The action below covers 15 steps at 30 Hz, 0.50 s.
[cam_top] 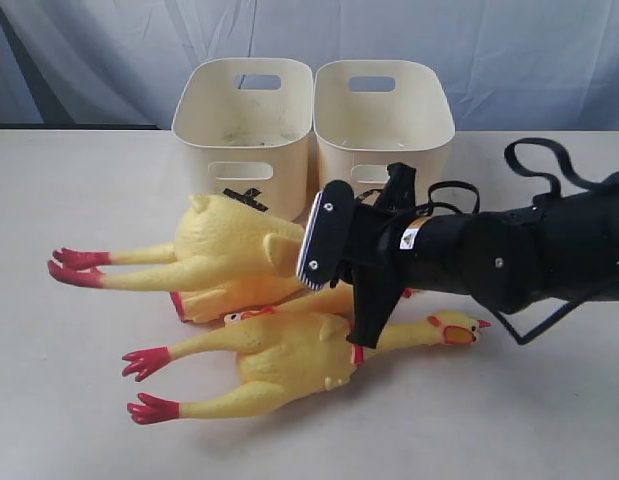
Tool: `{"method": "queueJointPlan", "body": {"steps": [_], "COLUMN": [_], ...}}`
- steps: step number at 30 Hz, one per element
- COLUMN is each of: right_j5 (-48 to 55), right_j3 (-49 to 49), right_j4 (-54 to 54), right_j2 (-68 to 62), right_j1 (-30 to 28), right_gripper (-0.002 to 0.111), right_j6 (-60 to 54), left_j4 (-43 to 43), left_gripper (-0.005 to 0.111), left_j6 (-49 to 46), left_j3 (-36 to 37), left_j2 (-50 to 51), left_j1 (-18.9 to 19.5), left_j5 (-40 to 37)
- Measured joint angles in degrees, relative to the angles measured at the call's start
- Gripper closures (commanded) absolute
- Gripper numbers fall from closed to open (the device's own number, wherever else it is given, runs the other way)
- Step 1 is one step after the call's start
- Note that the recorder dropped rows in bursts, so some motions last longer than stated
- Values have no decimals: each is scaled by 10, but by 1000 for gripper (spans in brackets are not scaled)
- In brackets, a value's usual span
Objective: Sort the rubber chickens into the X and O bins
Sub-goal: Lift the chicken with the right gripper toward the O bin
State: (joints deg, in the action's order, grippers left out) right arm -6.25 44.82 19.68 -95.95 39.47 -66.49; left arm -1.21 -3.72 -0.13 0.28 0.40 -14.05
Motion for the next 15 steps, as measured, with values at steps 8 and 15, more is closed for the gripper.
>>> {"method": "queueJointPlan", "body": {"steps": [8,15], "right_j5": [8,-114], "right_j3": [-1,-1], "right_j4": [111,278], "right_j2": [89,158], "right_j1": [0,1], "right_gripper": [109,109], "right_j6": [0,0], "left_j4": [0,0], "left_gripper": [107,107], "left_j6": [0,0], "left_j3": [0,0], "left_j2": [0,0], "left_j1": [0,0], "left_j5": [0,0]}}
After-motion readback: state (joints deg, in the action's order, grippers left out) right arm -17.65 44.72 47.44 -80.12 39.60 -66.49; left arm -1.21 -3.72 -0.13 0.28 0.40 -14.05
